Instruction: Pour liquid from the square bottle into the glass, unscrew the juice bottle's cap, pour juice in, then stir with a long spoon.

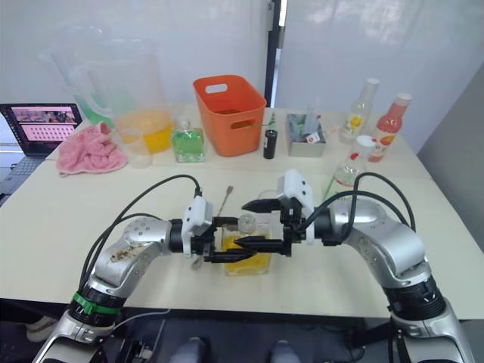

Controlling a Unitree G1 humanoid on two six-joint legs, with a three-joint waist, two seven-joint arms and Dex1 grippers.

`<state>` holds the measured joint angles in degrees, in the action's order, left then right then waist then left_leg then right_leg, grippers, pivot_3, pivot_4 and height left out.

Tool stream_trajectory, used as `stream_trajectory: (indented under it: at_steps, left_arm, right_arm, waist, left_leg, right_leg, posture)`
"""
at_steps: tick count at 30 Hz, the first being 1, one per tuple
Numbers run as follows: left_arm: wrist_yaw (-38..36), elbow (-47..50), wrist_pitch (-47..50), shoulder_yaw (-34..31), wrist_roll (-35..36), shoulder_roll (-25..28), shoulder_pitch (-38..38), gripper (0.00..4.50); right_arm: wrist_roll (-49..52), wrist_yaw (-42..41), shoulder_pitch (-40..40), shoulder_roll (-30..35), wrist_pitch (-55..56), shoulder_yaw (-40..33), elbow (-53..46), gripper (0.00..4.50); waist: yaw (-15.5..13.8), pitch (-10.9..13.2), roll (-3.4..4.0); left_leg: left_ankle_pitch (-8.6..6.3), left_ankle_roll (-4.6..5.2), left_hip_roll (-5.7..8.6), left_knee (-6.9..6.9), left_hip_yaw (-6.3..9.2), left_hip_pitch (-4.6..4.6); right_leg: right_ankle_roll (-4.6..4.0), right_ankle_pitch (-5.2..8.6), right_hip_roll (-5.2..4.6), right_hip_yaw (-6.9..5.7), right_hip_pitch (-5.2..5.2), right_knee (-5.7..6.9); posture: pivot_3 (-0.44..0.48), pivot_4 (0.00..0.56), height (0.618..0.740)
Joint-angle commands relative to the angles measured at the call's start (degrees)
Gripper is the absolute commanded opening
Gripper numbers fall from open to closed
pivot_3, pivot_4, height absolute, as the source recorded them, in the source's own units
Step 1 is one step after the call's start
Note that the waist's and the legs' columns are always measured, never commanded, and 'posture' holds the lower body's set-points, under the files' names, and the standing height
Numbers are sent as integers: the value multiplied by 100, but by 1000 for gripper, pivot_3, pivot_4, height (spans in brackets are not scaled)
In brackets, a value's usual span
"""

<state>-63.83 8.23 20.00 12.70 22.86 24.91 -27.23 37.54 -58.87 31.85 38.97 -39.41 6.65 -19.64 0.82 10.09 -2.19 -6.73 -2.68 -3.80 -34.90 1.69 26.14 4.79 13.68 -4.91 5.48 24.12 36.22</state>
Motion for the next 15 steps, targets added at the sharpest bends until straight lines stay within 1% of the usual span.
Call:
stream_trajectory:
  at_steps: [1, 4, 5, 15]
  left_arm:
    - [-48, 197, 87, 68, 100, -17, -47, 2799]
    - [-38, 210, 130, 66, 113, -25, -40, 2799]
    - [-36, 211, 142, 66, 114, -26, -42, 2799]
    - [-72, 256, 302, 82, 142, -16, -48, 2799]
  right_arm:
    - [16, -83, 97, -70, 129, -52, -73, 2368]
    - [-12, -144, 74, -115, 170, -75, -57, 1347]
    - [-6, -166, 66, -125, 184, -101, -51, 1123]
    - [227, -256, 56, -249, 185, -329, -125, 1114]
  waist:
    - [1, 0, 0]
    - [1, 0, 0]
    - [1, 0, 0]
    - [1, 0, 0]
  left_leg:
    - [0, 0, 0, 0, 0, 0]
    - [0, 0, 0, 0, 0, 0]
    - [0, 0, 0, 0, 0, 0]
    - [0, 0, 0, 0, 0, 0]
  right_leg:
    - [0, 0, 0, 0, 0, 0]
    - [0, 0, 0, 0, 0, 0]
    - [1, 0, 0, 0, 0, 0]
    - [1, 0, 0, 0, 0, 0]
  posture:
    - [0, 150, 725]
    - [0, 150, 725]
    - [0, 150, 725]
    - [0, 150, 725]
